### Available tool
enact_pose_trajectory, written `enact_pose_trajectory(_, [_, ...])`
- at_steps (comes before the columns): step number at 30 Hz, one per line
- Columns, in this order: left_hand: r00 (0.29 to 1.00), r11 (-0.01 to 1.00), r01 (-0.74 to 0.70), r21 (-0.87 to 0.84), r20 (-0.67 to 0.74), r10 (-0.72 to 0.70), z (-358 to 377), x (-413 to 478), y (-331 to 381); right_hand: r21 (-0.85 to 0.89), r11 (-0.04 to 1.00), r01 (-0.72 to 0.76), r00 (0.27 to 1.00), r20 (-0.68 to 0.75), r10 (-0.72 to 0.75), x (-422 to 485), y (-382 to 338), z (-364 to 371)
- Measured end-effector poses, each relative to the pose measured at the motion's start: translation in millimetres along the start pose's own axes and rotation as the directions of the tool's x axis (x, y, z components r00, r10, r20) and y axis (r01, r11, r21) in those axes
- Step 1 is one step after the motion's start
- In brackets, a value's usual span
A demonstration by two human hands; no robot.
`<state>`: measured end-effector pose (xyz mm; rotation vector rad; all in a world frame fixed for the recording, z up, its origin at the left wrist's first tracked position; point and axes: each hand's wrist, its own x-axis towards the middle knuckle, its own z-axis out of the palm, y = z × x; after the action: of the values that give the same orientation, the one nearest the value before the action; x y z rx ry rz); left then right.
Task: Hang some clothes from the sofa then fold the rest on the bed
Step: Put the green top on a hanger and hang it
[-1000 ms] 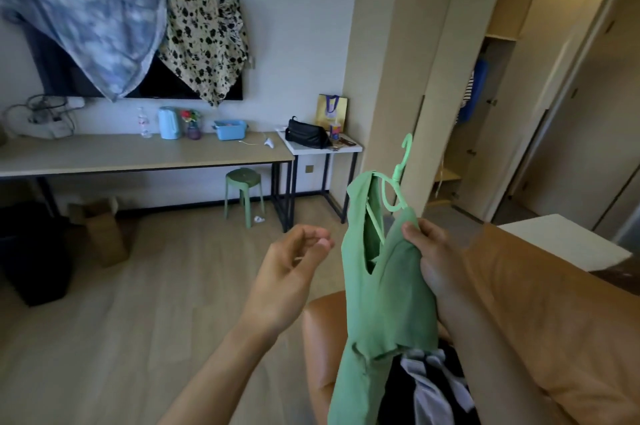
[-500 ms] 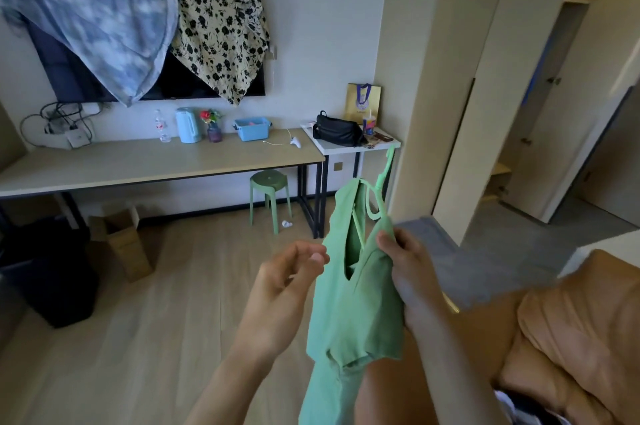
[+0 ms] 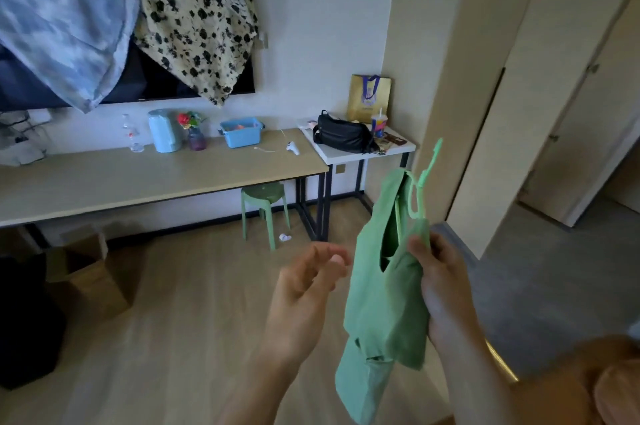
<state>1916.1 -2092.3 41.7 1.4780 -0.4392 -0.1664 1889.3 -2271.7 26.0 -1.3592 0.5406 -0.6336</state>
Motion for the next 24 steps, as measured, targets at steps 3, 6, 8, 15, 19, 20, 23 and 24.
enact_pose_trajectory(3, [0.996,1.0,0.005,-0.004,0.085,-0.005,0,69,-23,0.003,1.0,0.005,0.998,-0.069,-0.005,50,10,14])
enact_pose_trajectory(6, [0.975,0.999,-0.013,-0.042,0.223,0.022,8,141,-38,0.039,0.999,0.015,0.984,-0.177,-0.008,95,12,27])
enact_pose_trajectory(8, [0.956,0.998,-0.017,-0.064,0.29,0.035,15,177,-42,0.038,0.999,0.007,0.974,-0.228,0.002,118,9,33])
enact_pose_trajectory(15, [0.866,0.994,0.033,-0.108,0.499,0.026,69,295,-61,-0.014,0.998,0.063,0.89,-0.452,-0.062,206,-3,11])
enact_pose_trajectory(19, [0.795,0.987,0.117,-0.114,0.606,-0.024,128,345,-81,-0.041,0.995,0.087,0.858,-0.505,-0.095,255,-4,-21])
enact_pose_trajectory(20, [0.775,0.985,0.133,-0.114,0.631,-0.031,146,357,-86,-0.044,0.995,0.088,0.855,-0.51,-0.098,267,-4,-30])
enact_pose_trajectory(23, [0.728,0.983,0.141,-0.114,0.685,-0.026,209,394,-100,-0.045,0.995,0.089,0.842,-0.531,-0.099,309,-4,-67])
enact_pose_trajectory(24, [0.716,0.983,0.142,-0.12,0.698,-0.019,233,406,-103,-0.043,0.995,0.093,0.84,-0.532,-0.102,324,-5,-81])
